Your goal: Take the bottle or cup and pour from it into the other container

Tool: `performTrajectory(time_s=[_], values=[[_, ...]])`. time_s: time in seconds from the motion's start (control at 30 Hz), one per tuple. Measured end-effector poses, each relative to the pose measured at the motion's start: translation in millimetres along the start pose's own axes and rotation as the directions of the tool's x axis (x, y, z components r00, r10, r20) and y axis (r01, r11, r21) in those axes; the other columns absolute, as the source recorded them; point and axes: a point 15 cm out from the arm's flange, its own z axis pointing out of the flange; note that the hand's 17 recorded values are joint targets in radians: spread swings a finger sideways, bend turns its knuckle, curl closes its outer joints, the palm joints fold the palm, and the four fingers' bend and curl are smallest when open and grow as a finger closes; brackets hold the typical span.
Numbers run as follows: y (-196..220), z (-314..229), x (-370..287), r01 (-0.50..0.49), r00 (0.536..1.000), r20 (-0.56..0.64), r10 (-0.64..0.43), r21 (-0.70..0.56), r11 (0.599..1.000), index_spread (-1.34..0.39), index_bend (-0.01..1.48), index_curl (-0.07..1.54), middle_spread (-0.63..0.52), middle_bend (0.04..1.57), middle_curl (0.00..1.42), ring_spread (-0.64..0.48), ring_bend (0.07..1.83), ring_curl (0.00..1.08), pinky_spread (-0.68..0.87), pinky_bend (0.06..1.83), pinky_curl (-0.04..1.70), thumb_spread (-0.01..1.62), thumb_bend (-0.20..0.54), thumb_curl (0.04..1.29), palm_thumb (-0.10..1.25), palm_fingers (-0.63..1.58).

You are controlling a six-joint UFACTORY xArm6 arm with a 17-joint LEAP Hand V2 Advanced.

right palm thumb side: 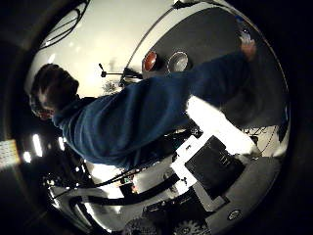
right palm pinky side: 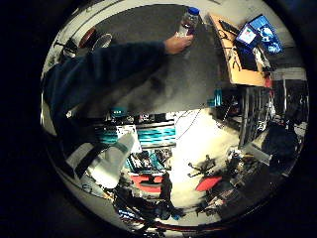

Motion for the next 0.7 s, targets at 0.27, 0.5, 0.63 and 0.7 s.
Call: performTrajectory(time_s=[0.27,0.5,0.63,0.7], values=[[-22.4,-16.0,25.2,-0.061,0.996,0.072,0.054,0.099,0.993,-0.39,0.17,0.31,-0.06,0.21,0.36,0.12,0.28,0.23,0.43,0.57,0.00,1.06,-0.032,0.34,0.63,0.39],[-45.0,-27.9,62.1,-0.111,0.986,0.138,0.089,0.163,0.980,-0.39,0.17,0.30,-0.06,0.22,0.36,0.12,0.31,0.23,0.44,0.62,0.00,1.07,-0.024,0.32,0.58,0.39],[-52.0,-25.6,83.8,-0.147,0.977,0.181,0.113,0.183,0.972,-0.38,0.16,0.30,-0.06,0.24,0.36,0.12,0.33,0.23,0.44,0.63,0.00,1.07,-0.026,0.32,0.57,0.38],[-57.5,-24.5,94.3,-0.165,0.971,0.206,0.122,0.204,0.965,-0.37,0.16,0.29,-0.06,0.25,0.36,0.13,0.34,0.23,0.44,0.65,0.00,1.07,-0.024,0.32,0.56,0.36]])
